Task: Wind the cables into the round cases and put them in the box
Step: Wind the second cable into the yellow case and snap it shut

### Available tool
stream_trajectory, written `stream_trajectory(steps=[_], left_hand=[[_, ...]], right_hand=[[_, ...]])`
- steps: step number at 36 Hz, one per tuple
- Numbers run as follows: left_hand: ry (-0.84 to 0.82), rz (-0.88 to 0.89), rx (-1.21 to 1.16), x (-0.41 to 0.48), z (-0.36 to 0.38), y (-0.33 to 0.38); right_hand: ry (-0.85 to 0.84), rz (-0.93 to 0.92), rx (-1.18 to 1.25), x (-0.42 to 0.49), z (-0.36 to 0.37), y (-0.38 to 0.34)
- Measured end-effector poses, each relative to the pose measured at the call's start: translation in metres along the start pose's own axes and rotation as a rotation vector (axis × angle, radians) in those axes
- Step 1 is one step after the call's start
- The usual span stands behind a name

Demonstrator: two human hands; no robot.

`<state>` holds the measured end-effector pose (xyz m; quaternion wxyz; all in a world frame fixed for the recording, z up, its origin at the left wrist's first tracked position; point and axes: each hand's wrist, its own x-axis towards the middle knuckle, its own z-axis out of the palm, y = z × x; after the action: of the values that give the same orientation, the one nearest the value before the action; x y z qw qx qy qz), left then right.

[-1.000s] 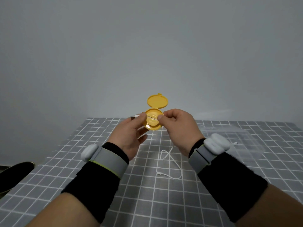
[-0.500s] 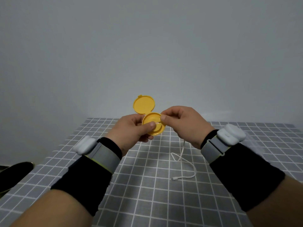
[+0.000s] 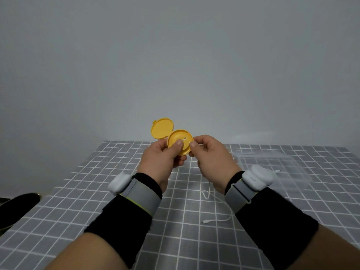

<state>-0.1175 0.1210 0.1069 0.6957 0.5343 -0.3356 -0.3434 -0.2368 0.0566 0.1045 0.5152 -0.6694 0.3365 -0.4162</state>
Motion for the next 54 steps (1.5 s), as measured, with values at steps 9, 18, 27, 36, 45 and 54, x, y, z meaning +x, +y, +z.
stream_trajectory(steps=[9,18,27,36,45,54], left_hand=[[0.057,-0.006,-0.093,-0.005,0.013,-0.002],[0.117,-0.058,-0.148,-0.013,0.026,-0.003],[0.074,-0.105,-0.118,-0.014,0.025,0.002],[0.164,-0.009,0.429,-0.008,0.004,0.014],[0.006,0.300,0.974,0.011,-0.007,0.041],[-0.077,0.192,0.769,0.008,-0.009,0.040]], right_hand=[[0.097,-0.011,0.060,-0.002,0.011,-0.001],[0.183,-0.017,0.049,-0.003,0.014,-0.001],[0.159,-0.055,0.029,0.002,0.007,-0.008],[0.097,-0.156,-0.307,0.017,-0.014,-0.020],[-0.045,-0.226,-0.351,0.021,-0.021,-0.023],[-0.005,-0.319,-0.254,0.018,-0.019,-0.016]])
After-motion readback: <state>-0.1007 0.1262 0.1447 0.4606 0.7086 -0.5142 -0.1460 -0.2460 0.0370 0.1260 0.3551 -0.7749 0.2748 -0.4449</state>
